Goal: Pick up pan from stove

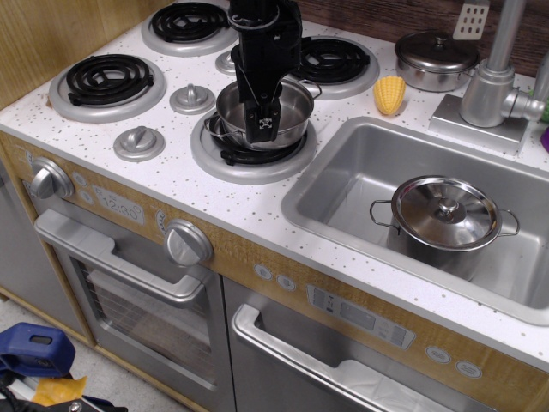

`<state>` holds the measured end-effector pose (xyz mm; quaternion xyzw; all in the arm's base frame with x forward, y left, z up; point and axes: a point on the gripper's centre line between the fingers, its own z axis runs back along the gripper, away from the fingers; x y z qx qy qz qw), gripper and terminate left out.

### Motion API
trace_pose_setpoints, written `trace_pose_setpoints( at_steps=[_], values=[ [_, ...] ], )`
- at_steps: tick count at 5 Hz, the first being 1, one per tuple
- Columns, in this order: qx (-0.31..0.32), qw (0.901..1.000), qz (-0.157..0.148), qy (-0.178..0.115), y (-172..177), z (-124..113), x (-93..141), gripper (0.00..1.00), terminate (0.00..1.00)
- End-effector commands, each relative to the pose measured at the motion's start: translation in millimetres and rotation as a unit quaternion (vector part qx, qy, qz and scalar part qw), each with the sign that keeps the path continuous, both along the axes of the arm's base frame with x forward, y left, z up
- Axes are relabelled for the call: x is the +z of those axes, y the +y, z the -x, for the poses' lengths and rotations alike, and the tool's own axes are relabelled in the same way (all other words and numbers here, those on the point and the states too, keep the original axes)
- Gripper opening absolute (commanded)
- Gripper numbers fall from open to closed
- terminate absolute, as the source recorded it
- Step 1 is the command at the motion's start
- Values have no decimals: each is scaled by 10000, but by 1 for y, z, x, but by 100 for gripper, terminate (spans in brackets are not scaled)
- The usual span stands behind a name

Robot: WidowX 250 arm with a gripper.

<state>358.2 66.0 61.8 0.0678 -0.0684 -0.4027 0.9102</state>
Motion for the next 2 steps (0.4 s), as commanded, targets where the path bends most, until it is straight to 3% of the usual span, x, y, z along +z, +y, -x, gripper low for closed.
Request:
trace_pose_setpoints(
  at_steps=[1,2],
  values=[
    [0,10000,0,0,0,0,0,100,0],
    [-41,9999,94,-60,3,-1,-10,100,0]
  ],
)
